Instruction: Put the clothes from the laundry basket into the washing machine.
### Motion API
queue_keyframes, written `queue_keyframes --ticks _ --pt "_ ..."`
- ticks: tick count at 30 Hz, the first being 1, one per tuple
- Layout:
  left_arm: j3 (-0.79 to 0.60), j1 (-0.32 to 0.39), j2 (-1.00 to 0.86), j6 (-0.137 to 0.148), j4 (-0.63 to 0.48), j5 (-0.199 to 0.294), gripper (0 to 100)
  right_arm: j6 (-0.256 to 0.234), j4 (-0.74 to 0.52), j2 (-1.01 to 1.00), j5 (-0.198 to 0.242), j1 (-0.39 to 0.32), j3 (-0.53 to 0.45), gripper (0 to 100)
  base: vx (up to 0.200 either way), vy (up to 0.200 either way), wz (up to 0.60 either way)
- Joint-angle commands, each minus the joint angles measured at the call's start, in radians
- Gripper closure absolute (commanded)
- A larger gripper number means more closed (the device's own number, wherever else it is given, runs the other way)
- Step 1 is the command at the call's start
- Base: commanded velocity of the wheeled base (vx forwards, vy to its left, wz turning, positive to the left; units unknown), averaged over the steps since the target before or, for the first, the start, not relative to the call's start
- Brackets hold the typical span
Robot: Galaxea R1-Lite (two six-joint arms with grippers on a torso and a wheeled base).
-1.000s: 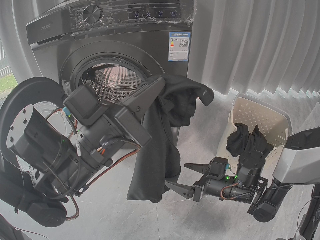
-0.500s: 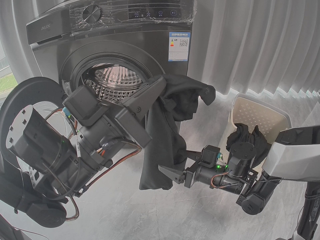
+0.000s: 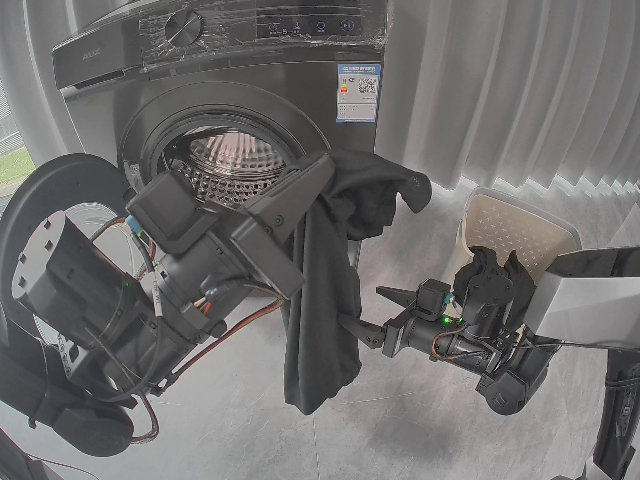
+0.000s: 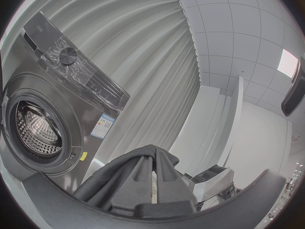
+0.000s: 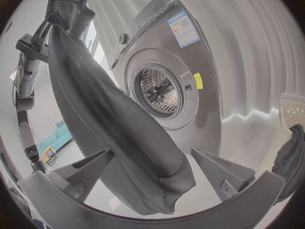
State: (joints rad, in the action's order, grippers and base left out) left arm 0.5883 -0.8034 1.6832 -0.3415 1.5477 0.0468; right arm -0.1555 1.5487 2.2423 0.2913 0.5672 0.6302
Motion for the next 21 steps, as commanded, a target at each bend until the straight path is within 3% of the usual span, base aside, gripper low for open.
queue_keyframes --ticks 1,9,21 --pt "-0.002 -0.002 0.001 -0.001 0.000 0.001 100 0.002 0.001 0.005 0.005 0.008 0.005 0 0.000 0.000 0.00" --pt "-0.008 -0.002 0.000 -0.001 0.000 0.004 100 0.001 0.001 0.036 0.040 0.040 0.048 0 0.000 0.000 0.00" --pt "-0.008 -0.002 -0.003 -0.001 0.002 0.007 100 0.002 0.001 0.045 0.031 0.057 0.039 0 0.000 0.000 0.00"
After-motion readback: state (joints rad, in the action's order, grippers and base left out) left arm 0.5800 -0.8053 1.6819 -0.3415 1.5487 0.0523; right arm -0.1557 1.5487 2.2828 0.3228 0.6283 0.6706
